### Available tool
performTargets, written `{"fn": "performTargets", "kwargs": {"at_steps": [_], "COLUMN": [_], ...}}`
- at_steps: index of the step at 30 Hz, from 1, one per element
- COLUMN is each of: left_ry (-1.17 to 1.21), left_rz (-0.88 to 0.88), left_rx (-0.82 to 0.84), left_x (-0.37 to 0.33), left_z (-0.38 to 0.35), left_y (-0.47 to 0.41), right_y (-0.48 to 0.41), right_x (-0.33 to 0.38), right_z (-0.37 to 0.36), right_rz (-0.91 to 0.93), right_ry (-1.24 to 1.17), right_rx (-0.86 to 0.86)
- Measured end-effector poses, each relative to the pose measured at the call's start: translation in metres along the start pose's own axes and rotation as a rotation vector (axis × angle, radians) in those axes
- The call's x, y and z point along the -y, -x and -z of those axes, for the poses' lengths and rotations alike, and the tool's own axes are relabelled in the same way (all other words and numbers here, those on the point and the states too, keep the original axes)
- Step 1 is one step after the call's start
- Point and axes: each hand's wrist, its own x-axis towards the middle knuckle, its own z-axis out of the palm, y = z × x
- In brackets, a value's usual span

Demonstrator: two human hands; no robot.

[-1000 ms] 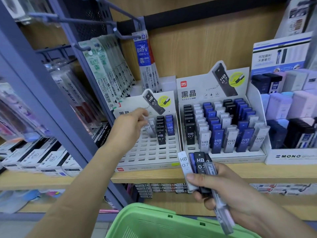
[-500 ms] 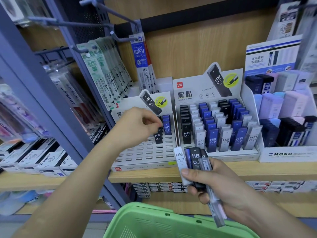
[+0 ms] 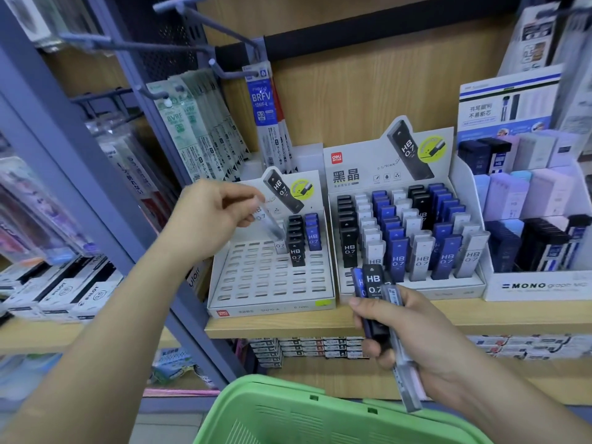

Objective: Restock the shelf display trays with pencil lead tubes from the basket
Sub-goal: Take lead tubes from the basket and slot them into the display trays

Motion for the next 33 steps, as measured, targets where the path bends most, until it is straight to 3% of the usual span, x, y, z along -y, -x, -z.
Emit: {"fn": "performTargets", "kwargs": {"at_steps": [11, 15, 17, 21, 28, 30, 33], "left_ry": [-0.171, -0.239, -0.252, -0.12, -0.298, -0.126, 0.104], "left_rz": [-0.005, -0.11, -0.14, -0.011, -0.122, -0.053, 0.075], "left_rx": [0.052, 0.112, 0.086, -0.036, -0.056, 0.025, 0.425], "left_x": [0.033, 0.037, 0.038, 0.038, 0.023, 0.0, -0.033], "left_z": [-0.038, -0.04, -0.044, -0.055, -0.049, -0.043, -0.04], "left_y": [0.01, 0.009, 0.008, 0.011, 0.011, 0.013, 0.021], "right_y": [-0.003, -0.004, -0.005, -0.005, -0.005, -0.004, -0.003], "right_x": [-0.007, -0.008, -0.008, -0.01, -0.009, -0.008, -0.006], "right_z": [-0.005, -0.004, -0.005, -0.005, -0.002, -0.001, -0.002], "right_rz": [0.007, 0.008, 0.013, 0.032, 0.063, 0.085, 0.131], "right_ry": [0.036, 0.036, 0.04, 0.042, 0.027, 0.031, 0.041], "right_rx": [0.04, 0.033, 0.037, 0.048, 0.032, 0.021, -0.006]}}
